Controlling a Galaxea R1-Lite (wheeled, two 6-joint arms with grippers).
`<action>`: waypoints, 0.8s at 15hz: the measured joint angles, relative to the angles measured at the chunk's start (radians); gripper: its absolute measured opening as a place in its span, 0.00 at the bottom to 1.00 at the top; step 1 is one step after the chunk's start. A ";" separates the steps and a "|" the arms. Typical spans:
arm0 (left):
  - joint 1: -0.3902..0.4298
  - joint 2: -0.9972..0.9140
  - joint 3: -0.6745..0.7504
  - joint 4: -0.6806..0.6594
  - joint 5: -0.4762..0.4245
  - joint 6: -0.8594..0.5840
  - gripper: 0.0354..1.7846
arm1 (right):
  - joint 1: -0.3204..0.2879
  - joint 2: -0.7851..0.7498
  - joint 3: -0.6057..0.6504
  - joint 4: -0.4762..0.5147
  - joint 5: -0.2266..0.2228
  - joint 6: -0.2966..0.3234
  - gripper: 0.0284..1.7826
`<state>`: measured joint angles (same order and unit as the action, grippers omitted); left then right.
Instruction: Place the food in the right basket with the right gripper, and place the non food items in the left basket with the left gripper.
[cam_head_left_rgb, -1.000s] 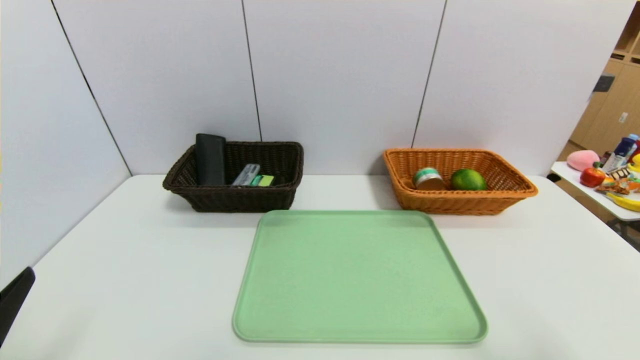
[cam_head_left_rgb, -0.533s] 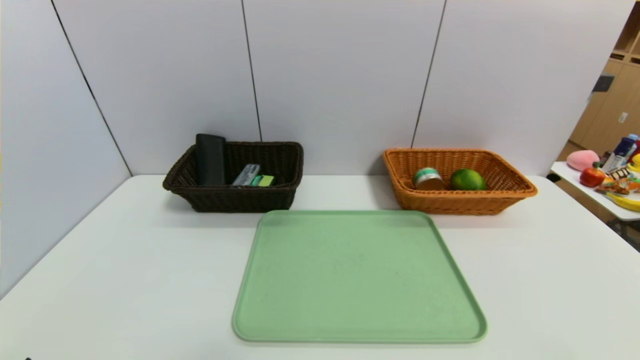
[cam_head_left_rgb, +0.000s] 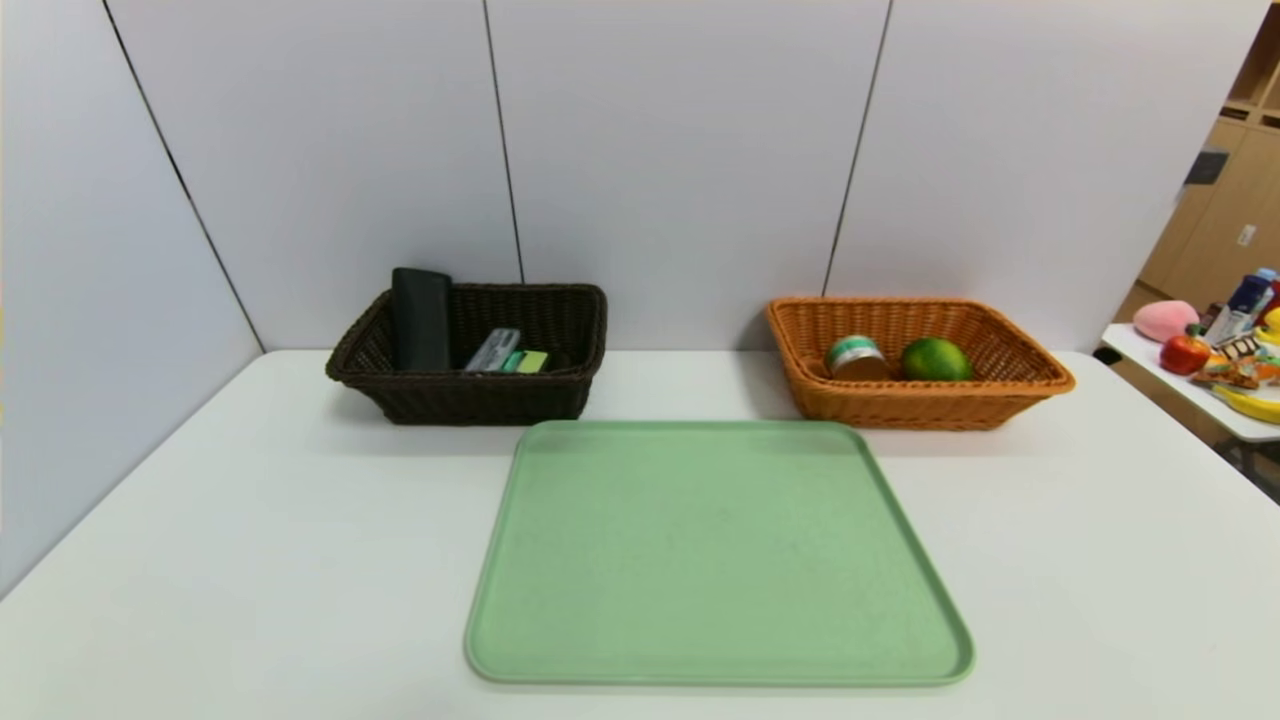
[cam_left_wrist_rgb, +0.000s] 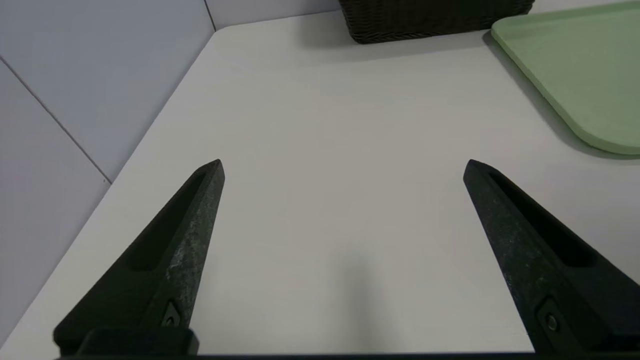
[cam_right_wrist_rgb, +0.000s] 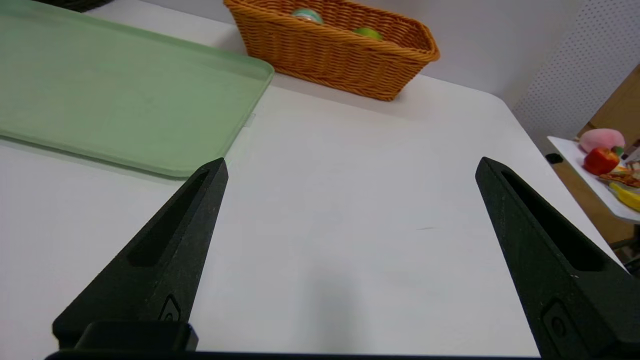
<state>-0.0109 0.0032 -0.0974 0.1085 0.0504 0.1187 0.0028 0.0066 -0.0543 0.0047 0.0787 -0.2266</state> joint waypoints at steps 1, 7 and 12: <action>0.000 -0.002 0.025 -0.041 -0.008 0.000 0.94 | 0.000 -0.003 0.023 -0.021 -0.018 0.001 0.96; 0.000 -0.005 0.094 -0.103 -0.072 -0.036 0.94 | 0.000 -0.007 0.051 -0.003 -0.077 0.177 0.96; 0.002 -0.005 0.096 -0.103 -0.054 -0.120 0.94 | -0.001 -0.007 0.051 -0.009 -0.084 0.236 0.96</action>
<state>-0.0091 -0.0019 -0.0017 0.0057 -0.0032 -0.0013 0.0013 -0.0004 -0.0032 -0.0038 -0.0053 0.0089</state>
